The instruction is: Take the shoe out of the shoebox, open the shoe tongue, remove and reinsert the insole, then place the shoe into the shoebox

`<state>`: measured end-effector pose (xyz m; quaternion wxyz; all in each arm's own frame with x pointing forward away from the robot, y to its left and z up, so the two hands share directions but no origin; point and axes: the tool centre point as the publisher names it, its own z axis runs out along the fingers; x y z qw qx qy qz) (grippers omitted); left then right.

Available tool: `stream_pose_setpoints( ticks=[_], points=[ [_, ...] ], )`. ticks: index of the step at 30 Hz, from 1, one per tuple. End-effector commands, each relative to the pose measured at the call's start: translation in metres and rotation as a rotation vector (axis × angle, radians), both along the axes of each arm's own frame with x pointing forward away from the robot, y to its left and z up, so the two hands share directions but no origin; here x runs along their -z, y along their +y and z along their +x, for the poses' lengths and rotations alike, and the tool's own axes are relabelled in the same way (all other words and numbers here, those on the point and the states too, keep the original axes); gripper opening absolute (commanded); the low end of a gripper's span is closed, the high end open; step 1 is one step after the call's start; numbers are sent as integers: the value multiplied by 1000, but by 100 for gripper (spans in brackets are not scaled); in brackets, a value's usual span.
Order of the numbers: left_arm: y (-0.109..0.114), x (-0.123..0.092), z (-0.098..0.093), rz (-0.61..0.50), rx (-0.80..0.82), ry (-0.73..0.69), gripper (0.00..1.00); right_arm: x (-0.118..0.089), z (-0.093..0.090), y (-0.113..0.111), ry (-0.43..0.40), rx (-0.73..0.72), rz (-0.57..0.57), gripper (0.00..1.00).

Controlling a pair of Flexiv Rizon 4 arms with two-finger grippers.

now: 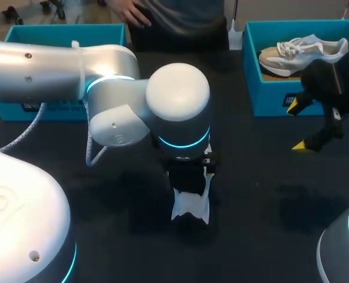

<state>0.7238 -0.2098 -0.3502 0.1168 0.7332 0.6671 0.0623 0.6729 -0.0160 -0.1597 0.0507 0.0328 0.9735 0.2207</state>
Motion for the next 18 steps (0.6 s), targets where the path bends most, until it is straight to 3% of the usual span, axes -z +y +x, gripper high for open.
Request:
stream_pose_setpoints(
  ticks=[1, 18],
  points=[
    [3, 2, 3, -15, 1, 15, 100, 0, 2, 2, 4, 0, -4, 100],
    [-12, -24, 41, -28, 22, 20, 100, 0, 2, 2, 4, 0, -4, 100]
  ],
)
